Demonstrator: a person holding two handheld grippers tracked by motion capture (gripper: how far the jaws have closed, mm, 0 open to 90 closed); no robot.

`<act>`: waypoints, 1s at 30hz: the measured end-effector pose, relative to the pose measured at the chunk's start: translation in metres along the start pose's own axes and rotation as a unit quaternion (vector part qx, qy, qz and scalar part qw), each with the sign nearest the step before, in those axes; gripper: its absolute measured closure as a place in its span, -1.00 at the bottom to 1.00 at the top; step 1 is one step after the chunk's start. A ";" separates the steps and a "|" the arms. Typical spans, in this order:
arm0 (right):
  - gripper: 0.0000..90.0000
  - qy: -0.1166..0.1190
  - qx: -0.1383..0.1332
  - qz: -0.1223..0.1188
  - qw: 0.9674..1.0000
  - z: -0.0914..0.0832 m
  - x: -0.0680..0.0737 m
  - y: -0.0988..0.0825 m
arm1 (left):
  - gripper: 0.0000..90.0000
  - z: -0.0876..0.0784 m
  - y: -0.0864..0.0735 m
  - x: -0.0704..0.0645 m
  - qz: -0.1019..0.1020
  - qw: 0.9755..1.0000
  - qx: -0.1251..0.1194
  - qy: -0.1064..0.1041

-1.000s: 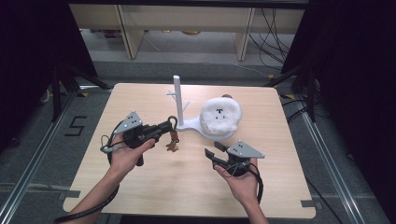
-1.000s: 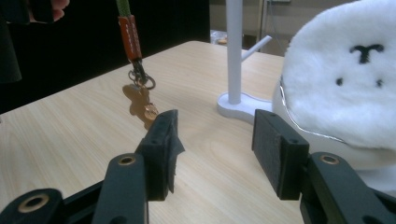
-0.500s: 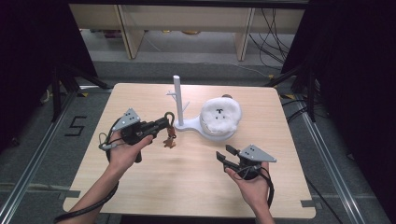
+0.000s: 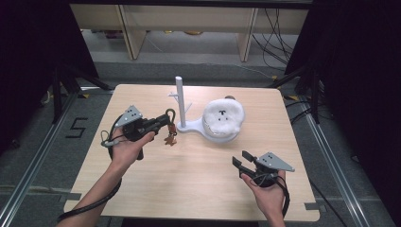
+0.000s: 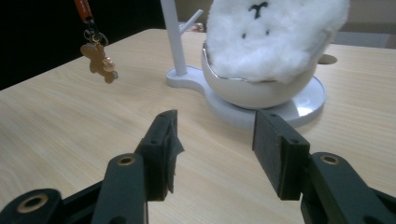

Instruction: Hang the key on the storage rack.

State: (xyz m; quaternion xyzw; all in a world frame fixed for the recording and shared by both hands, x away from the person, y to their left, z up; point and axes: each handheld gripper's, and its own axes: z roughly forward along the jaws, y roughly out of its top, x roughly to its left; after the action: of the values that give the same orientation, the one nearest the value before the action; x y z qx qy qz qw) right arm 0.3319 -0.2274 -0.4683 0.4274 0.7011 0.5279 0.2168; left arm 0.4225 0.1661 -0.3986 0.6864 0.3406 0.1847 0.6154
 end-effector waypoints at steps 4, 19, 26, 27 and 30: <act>0.14 -0.007 -0.001 0.004 1.000 -0.004 -0.004 -0.003 | 0.87 0.003 0.000 0.003 -0.004 1.000 0.001 0.000; 0.14 -0.023 -0.003 0.003 1.000 -0.010 -0.011 -0.012 | 0.87 0.010 0.006 0.014 -0.007 1.000 -0.003 0.007; 0.14 -0.022 -0.003 0.008 1.000 -0.010 -0.012 -0.013 | 0.87 0.014 0.013 0.017 0.001 1.000 -0.004 0.014; 0.14 -0.028 -0.003 0.016 0.999 -0.011 -0.011 -0.014 | 0.87 0.015 0.014 0.017 -0.001 1.000 -0.004 0.014; 0.14 -0.027 -0.004 0.015 1.000 -0.010 -0.012 -0.017 | 0.87 0.018 0.014 0.019 -0.002 1.000 -0.002 0.017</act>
State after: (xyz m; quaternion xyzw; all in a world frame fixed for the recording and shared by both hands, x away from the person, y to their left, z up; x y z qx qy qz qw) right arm 0.3249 -0.2439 -0.4823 0.4512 0.6864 0.5222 0.2293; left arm 0.4511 0.1661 -0.3914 0.6813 0.3518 0.1957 0.6114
